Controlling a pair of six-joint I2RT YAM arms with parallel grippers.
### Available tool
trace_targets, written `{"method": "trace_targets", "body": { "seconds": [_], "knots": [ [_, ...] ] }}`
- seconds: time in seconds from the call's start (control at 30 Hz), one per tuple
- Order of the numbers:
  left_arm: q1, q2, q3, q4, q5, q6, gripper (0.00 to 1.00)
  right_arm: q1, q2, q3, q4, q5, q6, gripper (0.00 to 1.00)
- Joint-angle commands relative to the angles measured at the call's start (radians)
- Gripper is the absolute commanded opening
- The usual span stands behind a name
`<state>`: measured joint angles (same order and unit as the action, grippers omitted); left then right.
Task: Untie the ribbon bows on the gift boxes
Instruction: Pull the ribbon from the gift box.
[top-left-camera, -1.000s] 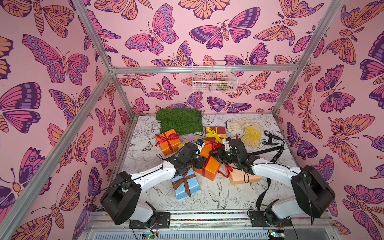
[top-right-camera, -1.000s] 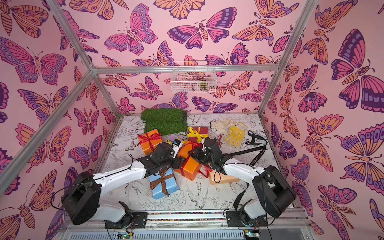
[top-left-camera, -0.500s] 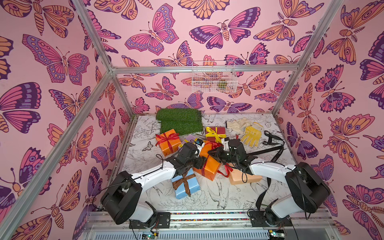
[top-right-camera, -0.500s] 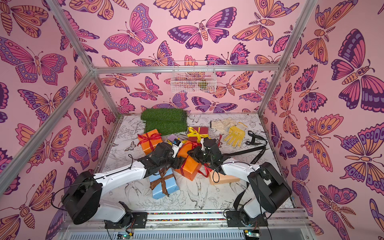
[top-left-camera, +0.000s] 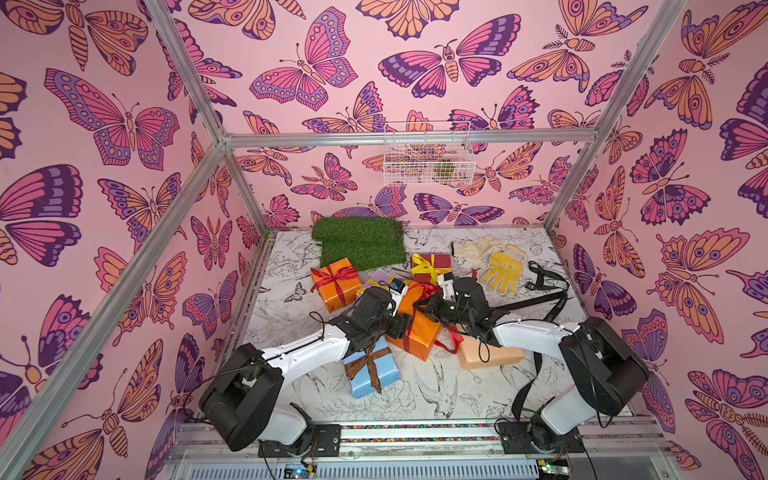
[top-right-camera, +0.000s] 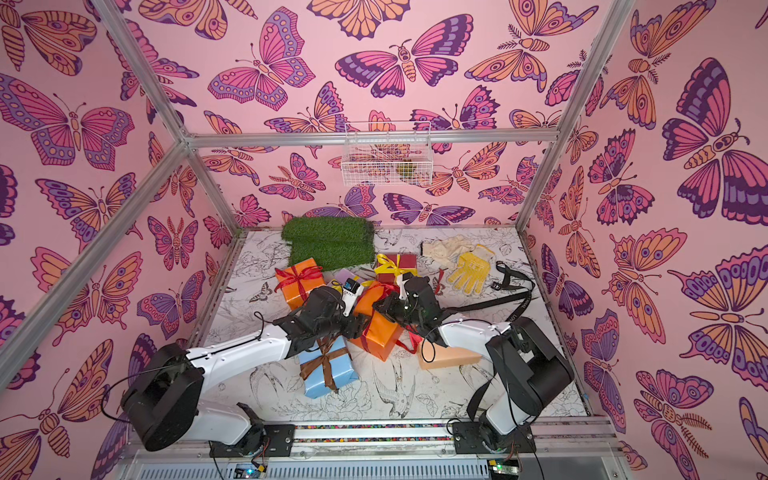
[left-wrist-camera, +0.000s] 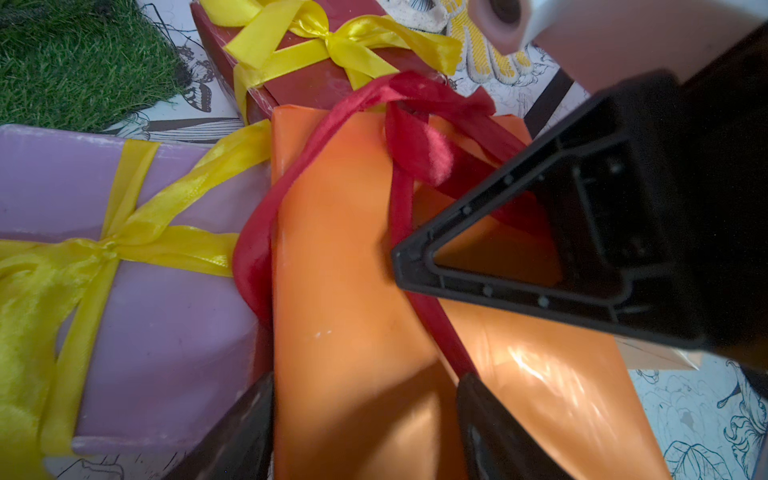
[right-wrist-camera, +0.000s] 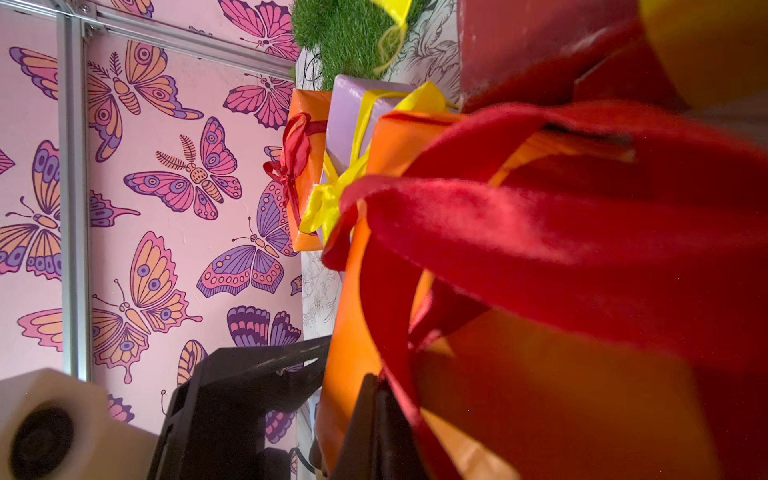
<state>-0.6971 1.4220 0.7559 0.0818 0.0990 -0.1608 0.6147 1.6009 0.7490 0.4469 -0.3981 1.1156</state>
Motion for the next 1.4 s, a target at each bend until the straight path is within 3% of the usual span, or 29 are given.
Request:
{"method": "trace_targets", "body": {
  "seconds": [0.0,0.27,0.47,0.8,1.37],
  "knots": [
    [-0.015,-0.024,-0.031,-0.008,0.058,0.026,0.70,0.008,0.041,-0.011,-0.048,-0.032,-0.039,0.00],
    [-0.010,-0.030,-0.006,-0.087,-0.128,0.008,0.70,0.007,-0.123,0.110,-0.362,-0.004,-0.236,0.00],
    [-0.008,0.004,0.001,-0.085,-0.116,-0.006,0.70,0.004,-0.187,0.214,-0.502,-0.009,-0.313,0.00],
    [-0.008,0.010,0.005,-0.085,-0.105,-0.001,0.70,-0.013,-0.239,0.343,-0.534,-0.053,-0.354,0.00],
    [-0.007,0.012,0.010,-0.085,-0.091,-0.007,0.71,-0.114,-0.270,0.803,-0.766,-0.153,-0.480,0.00]
  ]
}}
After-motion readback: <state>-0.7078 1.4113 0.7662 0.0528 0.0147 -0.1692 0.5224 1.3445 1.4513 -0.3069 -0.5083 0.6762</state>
